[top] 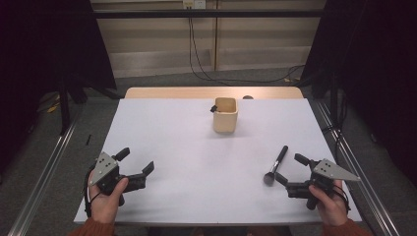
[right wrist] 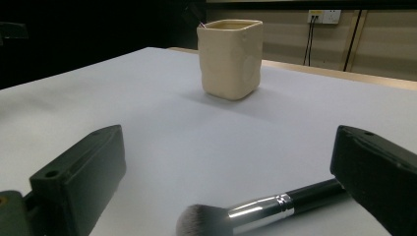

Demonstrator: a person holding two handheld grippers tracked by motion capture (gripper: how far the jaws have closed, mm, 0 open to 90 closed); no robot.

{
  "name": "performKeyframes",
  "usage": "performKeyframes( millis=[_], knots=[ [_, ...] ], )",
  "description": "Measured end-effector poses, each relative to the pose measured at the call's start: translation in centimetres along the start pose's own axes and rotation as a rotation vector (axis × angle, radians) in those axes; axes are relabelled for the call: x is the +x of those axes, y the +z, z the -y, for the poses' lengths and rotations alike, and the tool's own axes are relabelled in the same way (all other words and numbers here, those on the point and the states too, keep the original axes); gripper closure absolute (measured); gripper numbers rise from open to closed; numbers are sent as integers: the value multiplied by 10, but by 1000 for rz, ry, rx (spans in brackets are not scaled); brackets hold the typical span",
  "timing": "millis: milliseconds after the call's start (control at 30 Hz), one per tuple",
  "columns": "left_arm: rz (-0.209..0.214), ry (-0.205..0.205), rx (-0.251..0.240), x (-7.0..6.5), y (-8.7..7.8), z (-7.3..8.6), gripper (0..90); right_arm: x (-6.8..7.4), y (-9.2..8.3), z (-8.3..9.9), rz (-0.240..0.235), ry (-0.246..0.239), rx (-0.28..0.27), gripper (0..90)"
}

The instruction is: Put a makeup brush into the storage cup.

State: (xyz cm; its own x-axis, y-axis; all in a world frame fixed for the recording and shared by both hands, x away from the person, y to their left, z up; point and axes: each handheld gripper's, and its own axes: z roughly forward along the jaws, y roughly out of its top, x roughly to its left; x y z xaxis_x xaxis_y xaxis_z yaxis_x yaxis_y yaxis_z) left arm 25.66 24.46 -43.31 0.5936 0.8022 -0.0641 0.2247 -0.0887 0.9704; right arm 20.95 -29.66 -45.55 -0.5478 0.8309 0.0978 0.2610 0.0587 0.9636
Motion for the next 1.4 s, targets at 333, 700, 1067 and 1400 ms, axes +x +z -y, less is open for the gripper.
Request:
performKeyframes(
  millis=[333,700,1067,1400],
  knots=[
    [15,5,18,1,0,3,30,0,2,-1,1,-2,6,0],
    [11,11,22,-1,0,3,30,-3,3,-4,7,23,3,0],
    [14,24,11,-1,2,3,30,-11,11,-18,2,19,42,0],
    [16,21,16,-1,3,3,30,-24,25,-31,25,-2,59,13]
  ],
)
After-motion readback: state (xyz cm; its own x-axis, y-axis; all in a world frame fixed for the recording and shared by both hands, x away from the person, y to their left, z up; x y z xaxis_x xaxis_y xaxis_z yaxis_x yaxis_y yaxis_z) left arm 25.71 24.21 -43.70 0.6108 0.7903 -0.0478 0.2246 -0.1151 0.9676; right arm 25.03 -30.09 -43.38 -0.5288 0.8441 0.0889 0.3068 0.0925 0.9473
